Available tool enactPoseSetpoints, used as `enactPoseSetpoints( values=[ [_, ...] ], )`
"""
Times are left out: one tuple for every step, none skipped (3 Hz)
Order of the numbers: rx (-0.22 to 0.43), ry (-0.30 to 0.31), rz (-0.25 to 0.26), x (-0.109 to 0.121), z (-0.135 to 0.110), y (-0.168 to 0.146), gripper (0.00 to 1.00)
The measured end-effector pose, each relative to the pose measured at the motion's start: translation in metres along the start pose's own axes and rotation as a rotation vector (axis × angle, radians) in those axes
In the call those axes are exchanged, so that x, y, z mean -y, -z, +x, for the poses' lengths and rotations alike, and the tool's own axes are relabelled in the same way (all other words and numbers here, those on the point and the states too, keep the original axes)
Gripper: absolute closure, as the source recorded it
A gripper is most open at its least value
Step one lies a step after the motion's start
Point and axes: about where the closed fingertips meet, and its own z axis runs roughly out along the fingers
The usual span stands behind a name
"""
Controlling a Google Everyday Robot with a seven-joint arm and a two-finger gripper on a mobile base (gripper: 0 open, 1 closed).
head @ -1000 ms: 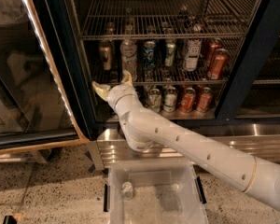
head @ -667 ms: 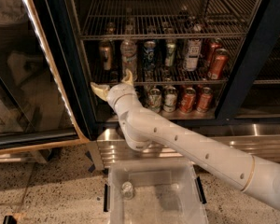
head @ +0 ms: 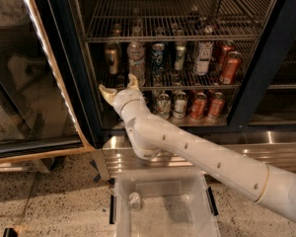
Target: Pick orange can from middle shelf of fridge
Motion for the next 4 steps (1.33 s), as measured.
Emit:
enactPoseSetpoints(
  values=[
    [0.0, 0.0, 0.0, 0.0, 0.0, 0.0, 0.42],
    [0.014, -0.003, 0.008, 0.003, -0.002, -0.005, 0.4],
    [0.038, 0.006, 0.022, 0.01, -0.007, -0.02, 0.38],
    [0.05, 0.02, 0.029, 0.013, -0.011, -0.03, 0.36]
  ],
)
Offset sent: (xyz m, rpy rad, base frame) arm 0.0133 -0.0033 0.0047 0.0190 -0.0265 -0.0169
